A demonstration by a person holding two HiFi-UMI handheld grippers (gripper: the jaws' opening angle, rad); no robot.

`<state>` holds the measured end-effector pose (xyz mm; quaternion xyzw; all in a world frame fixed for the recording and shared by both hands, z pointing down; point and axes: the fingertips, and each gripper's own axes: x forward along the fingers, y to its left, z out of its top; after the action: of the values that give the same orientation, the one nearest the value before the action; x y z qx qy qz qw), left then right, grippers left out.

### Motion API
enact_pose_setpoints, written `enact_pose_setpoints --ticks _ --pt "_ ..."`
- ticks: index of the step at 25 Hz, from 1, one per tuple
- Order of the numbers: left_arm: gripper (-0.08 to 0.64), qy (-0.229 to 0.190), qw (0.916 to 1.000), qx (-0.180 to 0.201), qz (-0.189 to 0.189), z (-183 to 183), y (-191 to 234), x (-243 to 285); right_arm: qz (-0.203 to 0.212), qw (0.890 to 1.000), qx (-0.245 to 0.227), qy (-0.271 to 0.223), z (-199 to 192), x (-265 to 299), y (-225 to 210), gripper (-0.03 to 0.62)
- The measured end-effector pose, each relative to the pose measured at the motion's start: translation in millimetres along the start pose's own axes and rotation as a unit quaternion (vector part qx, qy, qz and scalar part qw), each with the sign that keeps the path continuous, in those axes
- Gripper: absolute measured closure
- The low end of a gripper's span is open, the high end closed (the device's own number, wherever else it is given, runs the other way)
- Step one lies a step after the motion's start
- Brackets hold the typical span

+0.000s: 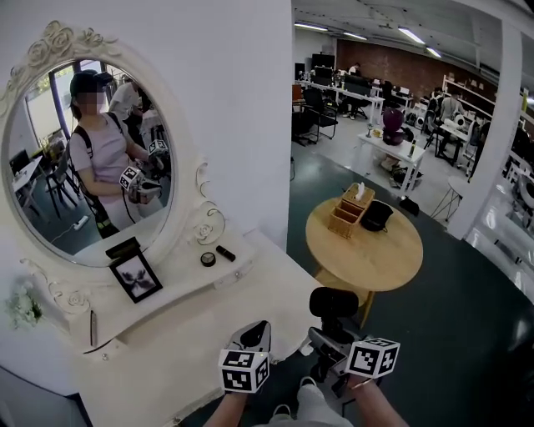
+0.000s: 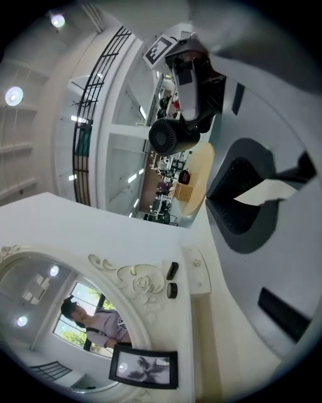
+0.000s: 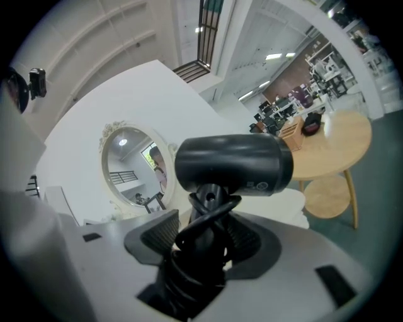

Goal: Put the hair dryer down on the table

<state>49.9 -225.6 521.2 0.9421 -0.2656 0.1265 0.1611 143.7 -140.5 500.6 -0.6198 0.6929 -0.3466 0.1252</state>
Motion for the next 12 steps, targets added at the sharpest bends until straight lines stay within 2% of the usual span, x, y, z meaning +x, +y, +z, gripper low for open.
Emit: enact_pose_setpoints --ticks 12 --pt "0.560 -0.007 0.9961 -0.035 0.080 10.0 49.7 19.5 0.034 0.995 -0.042 0.080 20.2 82.6 -22.8 0.359"
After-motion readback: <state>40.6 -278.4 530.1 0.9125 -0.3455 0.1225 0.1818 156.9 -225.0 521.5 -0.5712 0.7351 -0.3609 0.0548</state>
